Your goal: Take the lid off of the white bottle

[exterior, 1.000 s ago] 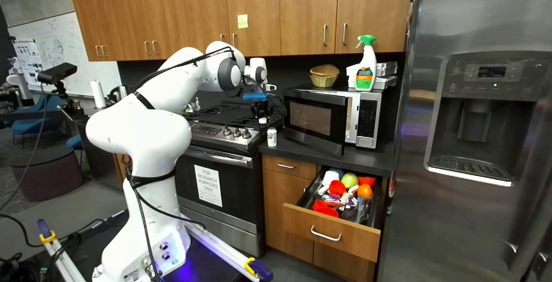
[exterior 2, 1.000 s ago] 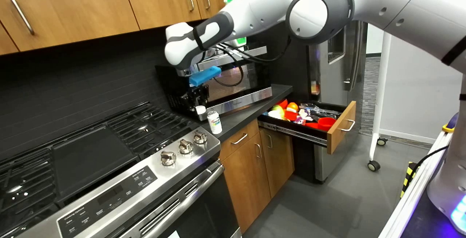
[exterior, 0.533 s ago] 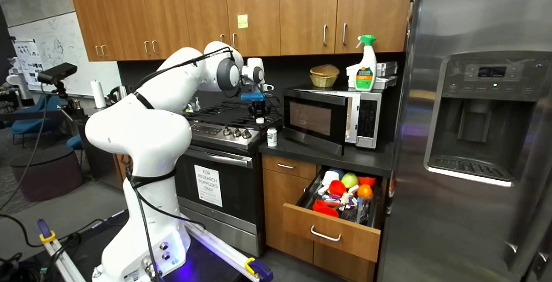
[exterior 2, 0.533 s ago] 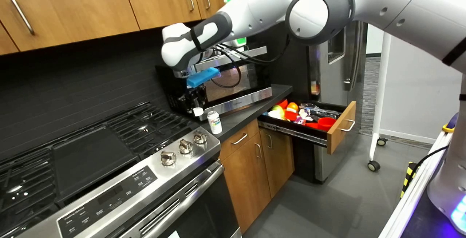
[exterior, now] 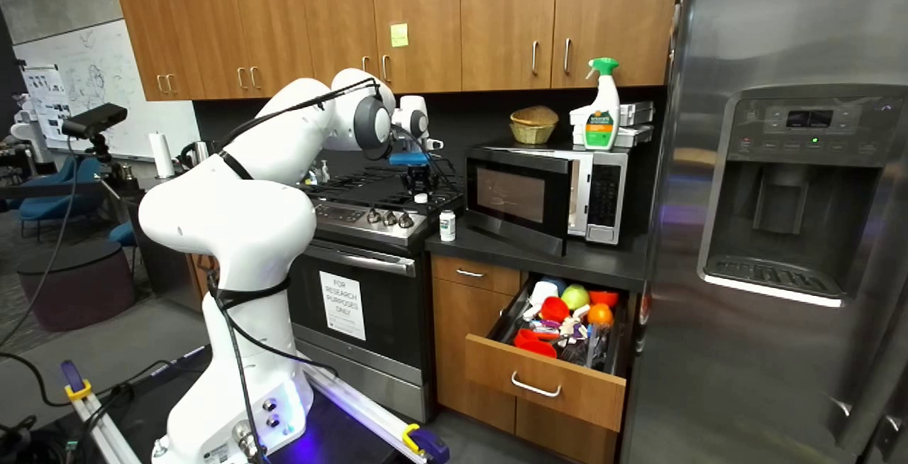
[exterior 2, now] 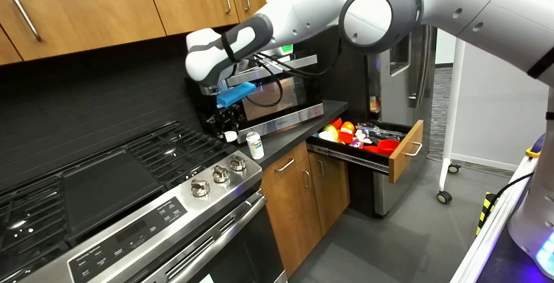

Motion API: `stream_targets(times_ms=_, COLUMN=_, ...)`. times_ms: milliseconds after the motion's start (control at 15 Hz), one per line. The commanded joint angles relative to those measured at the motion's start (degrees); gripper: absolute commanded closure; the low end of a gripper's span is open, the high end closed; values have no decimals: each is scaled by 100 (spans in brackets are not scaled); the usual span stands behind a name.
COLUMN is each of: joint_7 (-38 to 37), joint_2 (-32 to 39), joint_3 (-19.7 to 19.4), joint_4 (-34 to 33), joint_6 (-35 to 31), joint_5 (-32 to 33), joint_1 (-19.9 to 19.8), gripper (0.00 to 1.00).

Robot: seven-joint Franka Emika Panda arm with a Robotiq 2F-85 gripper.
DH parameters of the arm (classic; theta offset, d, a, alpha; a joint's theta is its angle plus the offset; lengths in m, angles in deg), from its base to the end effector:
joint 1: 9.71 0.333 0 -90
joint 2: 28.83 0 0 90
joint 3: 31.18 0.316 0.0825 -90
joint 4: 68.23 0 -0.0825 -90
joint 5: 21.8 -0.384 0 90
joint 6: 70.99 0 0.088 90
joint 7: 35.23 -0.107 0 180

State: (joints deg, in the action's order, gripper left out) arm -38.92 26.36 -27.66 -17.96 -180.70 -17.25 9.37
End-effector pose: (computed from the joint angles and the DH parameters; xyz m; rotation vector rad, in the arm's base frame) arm 0.7430 0.2811 0.3233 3.0892 0.5077 0.1241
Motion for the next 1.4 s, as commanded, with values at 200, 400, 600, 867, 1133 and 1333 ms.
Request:
stream_targets(times_ms=200, joint_7=79, joint_2=29, joint_3=18, joint_4=-35, joint_6=43, joint_5=7, joint_1=49, gripper=68)
stream_targets(times_ms=400, joint_7=79, joint_2=92, joint_3=8, joint_4=-100, joint_6=40, joint_5=22, joint_1=73, gripper=68)
stream_targets(times_ms=600, joint_7=72, joint_2=161, joint_3=5, joint_4=-179, joint_6=51, joint_5=29, joint_1=101, gripper=68)
stream_targets(times_ms=867, joint_7=67, joint_2=248, joint_3=7, joint_4=-262, joint_6=23, joint_5=27, joint_1=146, gripper=68)
stream_targets(times_ms=1133, joint_7=55, joint_2=322, joint_3=-18, joint_4=-393, joint_6=-27, joint_5=50, joint_1=194, gripper=68)
stream_targets(times_ms=1333, joint_7=61, joint_2=356, joint_3=-30, joint_4=-509, joint_6=-28, joint_5=59, joint_1=203, gripper=68)
